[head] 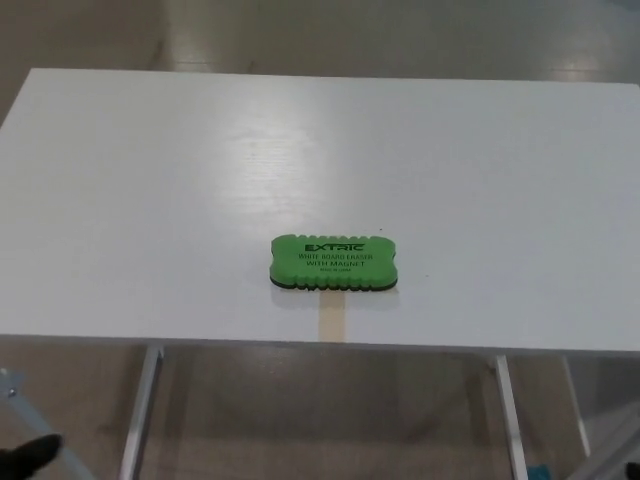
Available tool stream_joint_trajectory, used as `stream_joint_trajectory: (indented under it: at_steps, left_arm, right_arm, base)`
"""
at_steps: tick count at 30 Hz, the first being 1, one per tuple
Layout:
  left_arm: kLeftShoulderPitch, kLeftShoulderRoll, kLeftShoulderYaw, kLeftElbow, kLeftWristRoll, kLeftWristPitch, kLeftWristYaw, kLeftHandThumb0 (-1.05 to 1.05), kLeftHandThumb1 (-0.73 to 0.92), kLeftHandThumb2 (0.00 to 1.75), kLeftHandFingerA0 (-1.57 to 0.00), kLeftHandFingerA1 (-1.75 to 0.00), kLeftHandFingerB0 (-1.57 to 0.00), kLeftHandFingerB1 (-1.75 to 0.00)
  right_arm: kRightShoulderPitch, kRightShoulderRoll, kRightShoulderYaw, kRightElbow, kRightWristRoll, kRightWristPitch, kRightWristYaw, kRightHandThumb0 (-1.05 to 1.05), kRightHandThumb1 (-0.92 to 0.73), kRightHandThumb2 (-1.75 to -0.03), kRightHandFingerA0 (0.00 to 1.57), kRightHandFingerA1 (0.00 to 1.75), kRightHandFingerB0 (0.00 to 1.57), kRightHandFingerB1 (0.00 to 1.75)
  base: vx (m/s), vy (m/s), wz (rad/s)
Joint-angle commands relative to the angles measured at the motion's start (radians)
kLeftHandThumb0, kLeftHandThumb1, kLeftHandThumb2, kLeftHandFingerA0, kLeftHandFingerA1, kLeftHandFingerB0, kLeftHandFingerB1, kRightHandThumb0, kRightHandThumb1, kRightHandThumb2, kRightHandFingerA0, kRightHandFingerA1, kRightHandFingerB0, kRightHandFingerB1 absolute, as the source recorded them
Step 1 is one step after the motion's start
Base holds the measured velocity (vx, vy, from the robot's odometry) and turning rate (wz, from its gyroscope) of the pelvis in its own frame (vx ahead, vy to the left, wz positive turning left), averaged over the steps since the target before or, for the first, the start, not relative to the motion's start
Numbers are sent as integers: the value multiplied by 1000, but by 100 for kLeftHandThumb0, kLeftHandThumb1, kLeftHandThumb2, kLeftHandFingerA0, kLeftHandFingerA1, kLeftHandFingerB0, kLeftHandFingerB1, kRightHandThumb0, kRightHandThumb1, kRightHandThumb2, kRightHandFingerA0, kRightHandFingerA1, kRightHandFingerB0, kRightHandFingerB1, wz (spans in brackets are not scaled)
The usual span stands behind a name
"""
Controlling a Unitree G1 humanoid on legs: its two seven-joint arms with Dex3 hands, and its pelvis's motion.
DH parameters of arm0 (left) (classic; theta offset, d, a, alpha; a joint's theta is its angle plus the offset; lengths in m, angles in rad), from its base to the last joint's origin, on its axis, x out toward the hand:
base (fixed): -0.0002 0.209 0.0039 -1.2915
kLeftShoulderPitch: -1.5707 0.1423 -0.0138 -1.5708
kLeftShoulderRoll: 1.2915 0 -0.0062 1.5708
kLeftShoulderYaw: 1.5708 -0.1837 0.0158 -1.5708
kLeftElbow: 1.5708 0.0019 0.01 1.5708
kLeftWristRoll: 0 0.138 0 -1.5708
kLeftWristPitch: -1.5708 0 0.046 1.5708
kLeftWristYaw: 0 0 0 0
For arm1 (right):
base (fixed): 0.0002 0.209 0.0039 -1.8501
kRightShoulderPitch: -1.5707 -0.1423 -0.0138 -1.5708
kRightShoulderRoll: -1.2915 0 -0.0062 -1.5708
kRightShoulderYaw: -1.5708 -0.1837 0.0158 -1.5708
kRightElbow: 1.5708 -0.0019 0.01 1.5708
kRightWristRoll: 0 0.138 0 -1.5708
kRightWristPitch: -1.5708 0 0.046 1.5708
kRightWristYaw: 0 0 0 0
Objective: Use the left hand to press on the green eraser and wipe the desk from center to the left and then back to center.
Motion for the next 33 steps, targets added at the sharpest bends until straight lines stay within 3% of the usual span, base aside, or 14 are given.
stream_joint_trajectory:
  at_steps: [1,8,17,24,27,33]
  left_arm:
    - [125,24,-135,-283,-172,200,-304,-36,58,58,-43,-39,-46,-35]
    - [157,41,-205,-426,-278,355,-374,-32,61,59,-48,-40,-51,-36]
    - [164,113,-327,-735,-265,413,-377,-32,63,59,-55,-41,-57,-37]
    - [39,145,-380,-963,-369,512,-371,-32,65,60,-50,-40,-44,-34]
    - [-44,122,-399,-990,-339,471,-361,-32,71,62,-48,-40,-33,-33]
    - [-248,60,-441,-971,-203,389,-302,-32,78,64,-47,-39,-31,-34]
  right_arm:
    - [9,22,52,60,19,-133,120,-35,-72,-62,60,48,55,38]
    - [-15,20,75,154,-30,-191,47,-37,-71,-62,61,50,54,38]
    - [-45,5,87,237,-33,-216,42,-37,-72,-62,61,51,54,39]
    - [-60,-8,101,284,-40,-221,32,-37,-72,-62,61,52,54,38]
    - [-61,-9,104,295,-44,-228,26,-36,-72,-62,61,54,54,38]
    - [-50,-17,121,297,-57,-245,42,-35,-72,-62,58,55,52,38]
  base:
    - [0,0,0]
    - [0,0,0]
    - [0,0,0]
    - [0,0,0]
    - [0,0,0]
    - [0,0,0]
